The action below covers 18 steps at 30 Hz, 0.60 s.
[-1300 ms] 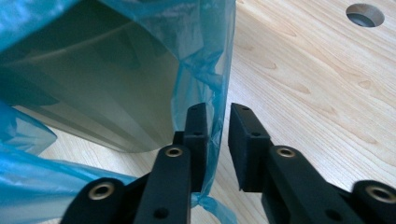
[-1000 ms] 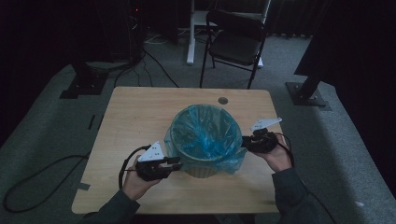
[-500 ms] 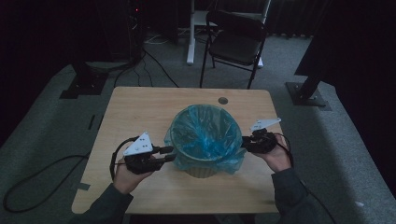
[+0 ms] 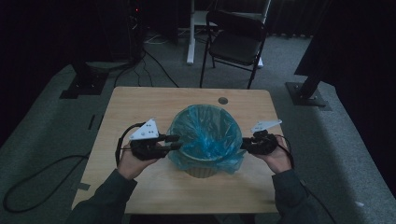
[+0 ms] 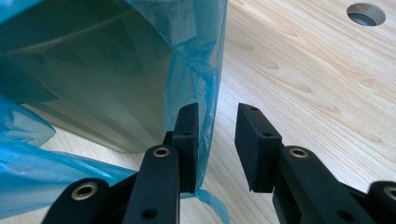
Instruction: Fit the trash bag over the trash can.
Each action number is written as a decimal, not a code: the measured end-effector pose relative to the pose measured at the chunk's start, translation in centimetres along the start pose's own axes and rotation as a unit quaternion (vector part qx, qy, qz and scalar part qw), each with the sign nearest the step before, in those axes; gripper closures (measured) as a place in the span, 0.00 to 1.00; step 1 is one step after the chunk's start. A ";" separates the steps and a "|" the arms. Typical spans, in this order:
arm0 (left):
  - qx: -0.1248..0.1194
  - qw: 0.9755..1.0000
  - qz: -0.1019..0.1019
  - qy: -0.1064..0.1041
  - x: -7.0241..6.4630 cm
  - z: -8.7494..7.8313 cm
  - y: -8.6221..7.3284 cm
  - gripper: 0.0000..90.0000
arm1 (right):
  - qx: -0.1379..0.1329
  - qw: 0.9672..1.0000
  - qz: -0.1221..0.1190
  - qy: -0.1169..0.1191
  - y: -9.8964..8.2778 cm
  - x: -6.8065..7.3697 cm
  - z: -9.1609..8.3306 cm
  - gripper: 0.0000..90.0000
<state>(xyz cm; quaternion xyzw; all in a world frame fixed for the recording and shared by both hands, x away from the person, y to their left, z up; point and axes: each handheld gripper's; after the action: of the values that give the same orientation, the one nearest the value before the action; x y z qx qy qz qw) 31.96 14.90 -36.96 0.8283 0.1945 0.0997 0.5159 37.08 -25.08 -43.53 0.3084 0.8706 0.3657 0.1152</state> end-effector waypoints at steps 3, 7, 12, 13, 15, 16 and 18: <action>0.005 1.000 0.002 -0.004 0.7 0.8 0.9 0.76 | -0.001 1.000 0.000 0.001 0.0 0.0 0.0 0.78; 0.017 1.000 0.009 -0.008 1.4 1.9 2.1 0.75 | -0.001 1.000 -0.001 0.002 0.0 0.1 0.1 0.77; 0.035 0.999 0.019 -0.017 2.0 3.1 3.4 0.75 | -0.001 1.000 0.000 0.003 -0.1 0.0 0.1 0.77; 0.040 0.999 0.022 -0.018 2.1 3.3 3.5 0.75 | -0.001 1.000 0.001 0.003 -0.1 0.0 0.1 0.77; 0.044 0.998 0.026 -0.019 2.2 3.7 3.9 0.75 | -0.002 1.000 0.001 0.004 -0.2 0.0 0.0 0.77; 0.046 0.998 0.028 -0.019 2.3 3.9 4.0 0.75 | -0.002 1.000 0.001 0.004 -0.2 0.0 0.0 0.77; 0.051 0.998 0.033 -0.018 2.4 4.2 4.4 0.75 | -0.002 1.000 0.000 0.004 -0.2 0.0 0.0 0.77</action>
<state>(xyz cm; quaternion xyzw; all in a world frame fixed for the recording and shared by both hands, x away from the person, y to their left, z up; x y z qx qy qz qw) 36.64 10.76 -35.02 0.8609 0.1628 0.0919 0.4731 37.01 -25.22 -43.71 0.3071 0.8703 0.3683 0.1121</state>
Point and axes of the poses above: each handheld gripper's, and its own axes: z roughly forward along the jaws, y roughly out of its top, x roughly to its left, and after that the axes turned 3 degrees about -z, right-handed
